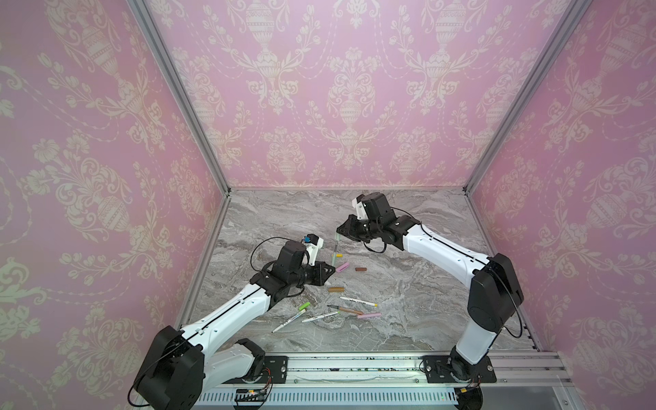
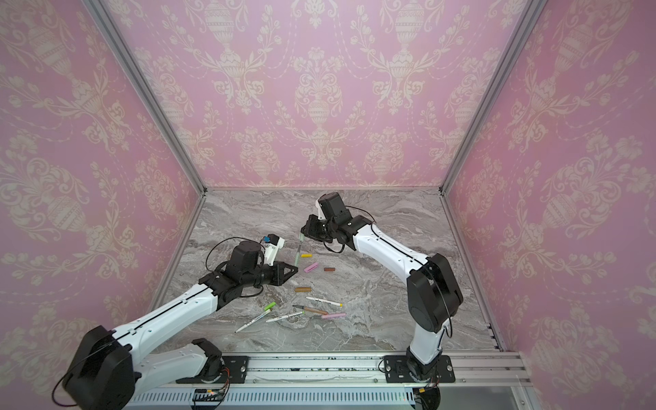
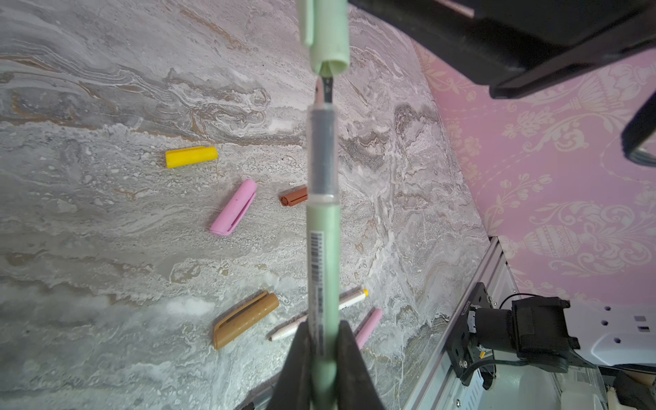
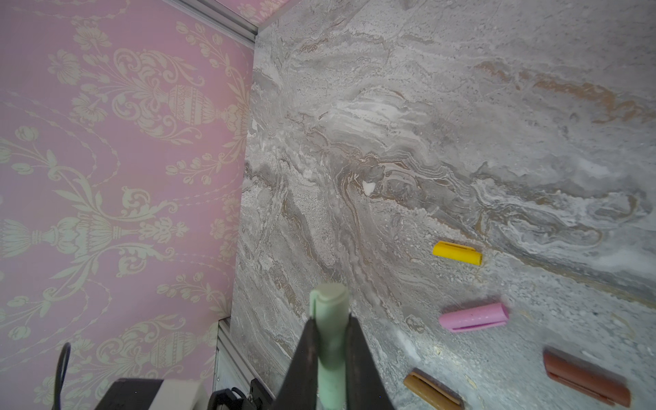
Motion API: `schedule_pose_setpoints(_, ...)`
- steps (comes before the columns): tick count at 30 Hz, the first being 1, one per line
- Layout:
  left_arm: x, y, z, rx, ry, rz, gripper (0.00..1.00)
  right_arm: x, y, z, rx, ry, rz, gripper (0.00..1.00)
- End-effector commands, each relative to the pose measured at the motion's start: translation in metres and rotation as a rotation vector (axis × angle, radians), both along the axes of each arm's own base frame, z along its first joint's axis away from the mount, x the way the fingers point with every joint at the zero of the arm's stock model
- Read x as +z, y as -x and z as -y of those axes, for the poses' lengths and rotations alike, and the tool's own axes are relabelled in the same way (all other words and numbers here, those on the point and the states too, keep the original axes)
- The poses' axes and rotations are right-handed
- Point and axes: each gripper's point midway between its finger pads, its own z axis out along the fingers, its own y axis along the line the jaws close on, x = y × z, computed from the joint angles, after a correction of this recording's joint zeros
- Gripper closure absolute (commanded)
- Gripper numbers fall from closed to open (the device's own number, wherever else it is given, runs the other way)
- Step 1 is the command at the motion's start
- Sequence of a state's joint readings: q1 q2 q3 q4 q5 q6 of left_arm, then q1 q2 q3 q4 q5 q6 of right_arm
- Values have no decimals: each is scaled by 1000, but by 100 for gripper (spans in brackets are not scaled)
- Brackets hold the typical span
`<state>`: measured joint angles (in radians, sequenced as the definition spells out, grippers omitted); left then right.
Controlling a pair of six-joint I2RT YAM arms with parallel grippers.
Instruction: Insert the pens into the pen caps
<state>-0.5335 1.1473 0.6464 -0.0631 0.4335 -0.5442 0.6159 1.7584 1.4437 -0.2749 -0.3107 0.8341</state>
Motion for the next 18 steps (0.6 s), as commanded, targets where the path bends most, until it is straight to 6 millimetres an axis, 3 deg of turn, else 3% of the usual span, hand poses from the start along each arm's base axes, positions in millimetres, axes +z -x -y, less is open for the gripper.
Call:
schedule_pose_setpoints(1,16,-9,0,42,24,51,100,3,14,0,39,10,10,100)
schedule_pose_setpoints(18,41,-27,3,87,78,140,100,-16,45,-17,98,6,-49,100)
